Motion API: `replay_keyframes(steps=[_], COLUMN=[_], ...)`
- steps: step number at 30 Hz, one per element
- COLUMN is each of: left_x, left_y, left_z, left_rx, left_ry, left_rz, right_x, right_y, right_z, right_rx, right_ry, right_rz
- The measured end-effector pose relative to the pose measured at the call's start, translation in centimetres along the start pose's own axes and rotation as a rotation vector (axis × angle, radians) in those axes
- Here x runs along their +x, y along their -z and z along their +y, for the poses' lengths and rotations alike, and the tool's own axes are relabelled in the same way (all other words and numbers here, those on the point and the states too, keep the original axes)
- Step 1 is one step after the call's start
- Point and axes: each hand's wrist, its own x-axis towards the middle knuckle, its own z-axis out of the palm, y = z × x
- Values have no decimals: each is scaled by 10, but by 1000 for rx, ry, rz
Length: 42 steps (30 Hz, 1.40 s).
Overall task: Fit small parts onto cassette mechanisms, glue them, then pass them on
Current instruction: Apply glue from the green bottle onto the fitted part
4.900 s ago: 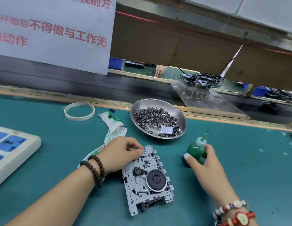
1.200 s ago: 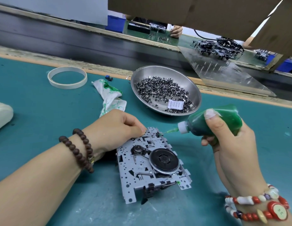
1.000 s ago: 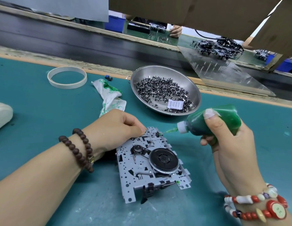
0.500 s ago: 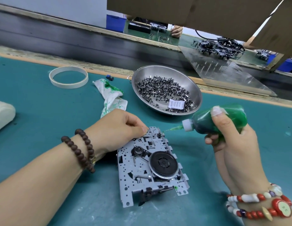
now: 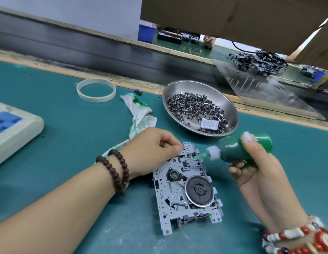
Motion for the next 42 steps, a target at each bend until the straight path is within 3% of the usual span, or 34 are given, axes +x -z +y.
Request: replay_keyframes(steps=[11, 19, 26, 42], left_x=[3, 3, 4, 3], left_y=[1, 1, 1, 2], left_z=[-1, -2, -3, -1], left_rx=[-6, 0, -4, 3], left_ry=[-14, -17, -30, -23], left_rz=[-56, -57, -62, -59], right_x=[-5, -7, -13, -13], right_y=[3, -2, -9, -11], right_z=[-3, 2, 7, 6], right_rx=[204, 93, -97, -176], right_ry=[-330, -128, -92, -29], right_rz=[-262, -193, -249, -273])
